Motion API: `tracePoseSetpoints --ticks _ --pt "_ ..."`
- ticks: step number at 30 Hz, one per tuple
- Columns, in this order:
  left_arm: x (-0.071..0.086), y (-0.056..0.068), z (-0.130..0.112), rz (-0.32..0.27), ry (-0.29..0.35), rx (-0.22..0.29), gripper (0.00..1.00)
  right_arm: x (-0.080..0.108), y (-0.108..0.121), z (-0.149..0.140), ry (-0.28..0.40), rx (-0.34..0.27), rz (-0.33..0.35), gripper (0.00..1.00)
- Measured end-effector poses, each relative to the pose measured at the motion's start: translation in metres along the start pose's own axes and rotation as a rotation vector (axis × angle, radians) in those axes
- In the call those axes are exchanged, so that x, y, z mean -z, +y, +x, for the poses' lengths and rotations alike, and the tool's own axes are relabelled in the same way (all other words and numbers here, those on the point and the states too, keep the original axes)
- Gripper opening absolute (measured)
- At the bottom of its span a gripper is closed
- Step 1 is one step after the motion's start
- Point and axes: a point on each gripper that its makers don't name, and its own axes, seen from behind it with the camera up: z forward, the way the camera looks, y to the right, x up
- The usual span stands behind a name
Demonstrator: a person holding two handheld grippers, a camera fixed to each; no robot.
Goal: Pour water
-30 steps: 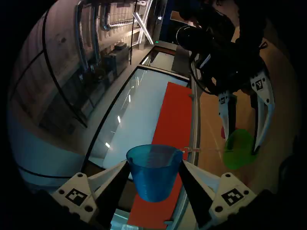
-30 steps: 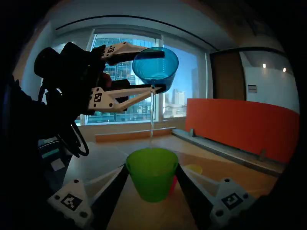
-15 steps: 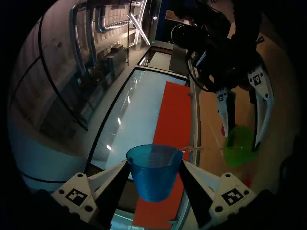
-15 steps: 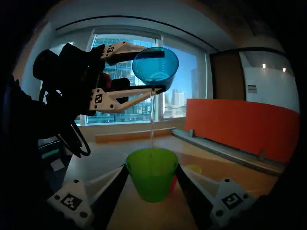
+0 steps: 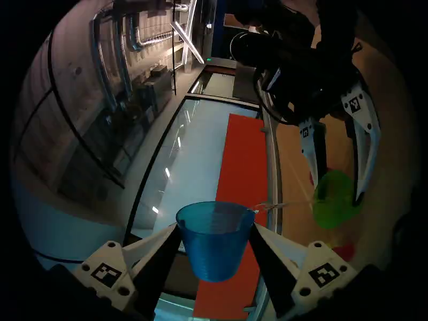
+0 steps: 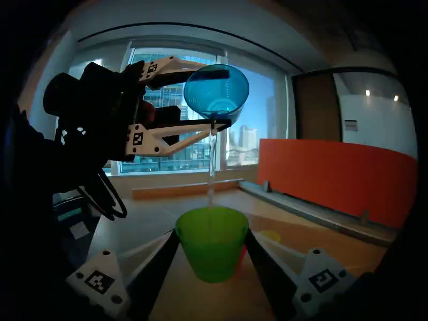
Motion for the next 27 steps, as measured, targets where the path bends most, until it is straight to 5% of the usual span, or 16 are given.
tracePoseSetpoints --ticks 27 --pt "-0.0041 -0.0044 0.0067 0.004 0.005 -0.121 0.85 -0.0011 -0.0004 0.0030 0.008 0.001 -0.004 0.90"
